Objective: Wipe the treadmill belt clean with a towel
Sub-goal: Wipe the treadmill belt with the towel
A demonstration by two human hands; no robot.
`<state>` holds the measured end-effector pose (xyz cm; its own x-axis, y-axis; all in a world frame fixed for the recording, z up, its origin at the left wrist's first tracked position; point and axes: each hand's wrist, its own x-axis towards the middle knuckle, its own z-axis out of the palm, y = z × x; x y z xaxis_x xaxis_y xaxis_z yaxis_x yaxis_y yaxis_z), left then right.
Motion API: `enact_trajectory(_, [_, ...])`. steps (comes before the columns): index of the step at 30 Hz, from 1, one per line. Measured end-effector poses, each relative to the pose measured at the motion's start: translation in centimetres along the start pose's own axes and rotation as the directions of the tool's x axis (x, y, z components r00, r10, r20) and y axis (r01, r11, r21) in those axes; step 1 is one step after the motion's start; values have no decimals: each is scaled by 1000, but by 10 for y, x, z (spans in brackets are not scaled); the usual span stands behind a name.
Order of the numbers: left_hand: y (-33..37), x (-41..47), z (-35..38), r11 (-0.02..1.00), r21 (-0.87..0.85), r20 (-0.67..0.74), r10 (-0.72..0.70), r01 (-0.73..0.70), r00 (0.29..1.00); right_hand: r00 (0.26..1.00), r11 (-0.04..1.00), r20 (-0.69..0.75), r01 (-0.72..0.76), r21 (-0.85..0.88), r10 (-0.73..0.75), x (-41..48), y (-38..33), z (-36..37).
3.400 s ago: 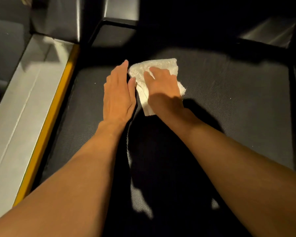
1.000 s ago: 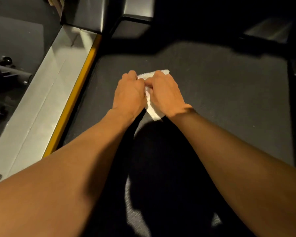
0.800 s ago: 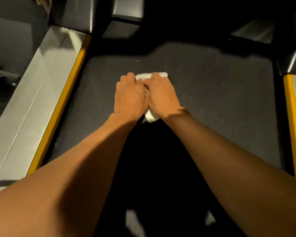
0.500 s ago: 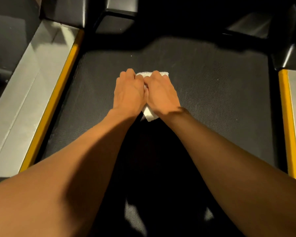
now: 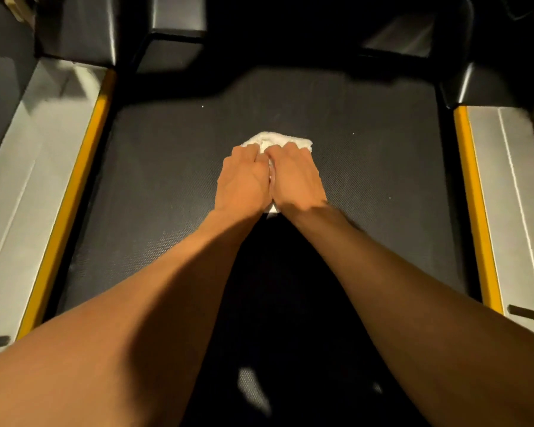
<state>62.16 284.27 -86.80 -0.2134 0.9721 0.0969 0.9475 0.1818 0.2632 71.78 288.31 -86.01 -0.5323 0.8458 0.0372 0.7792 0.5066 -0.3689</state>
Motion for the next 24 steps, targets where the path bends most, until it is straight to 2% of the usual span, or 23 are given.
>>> enact_trajectory(3, [10, 2, -8, 992, 71, 23, 101, -102, 995, 1000, 999, -20, 16, -40, -16, -5, 18, -15])
enact_trajectory(5, [23, 9, -11, 997, 35, 65, 71, -73, 995, 1000, 995, 6, -24, -100, 25, 12, 30, -28])
enact_trajectory(9, [37, 9, -10, 998, -40, 159, 49, -43, 986, 997, 994, 4, -71, -85, 72, 4, 24, -30])
enact_trajectory(12, [32, 0, -7, 996, -42, 136, 81, -76, 987, 1000, 999, 1, -17, -50, 17, -20, 26, -16])
enact_trajectory(15, [34, 8, -6, 995, -33, 76, 92, -90, 993, 999, 994, -34, 32, -102, -35, -7, 49, -18])
enact_trajectory(19, [51, 20, -5, 994, -57, 126, 100, -94, 987, 998, 998, -68, -17, -54, 14, 7, 56, -25])
enact_trajectory(24, [55, 9, 12, 986, -24, 141, 168, -166, 976, 998, 998, 24, -57, 4, 57, -23, 69, -17])
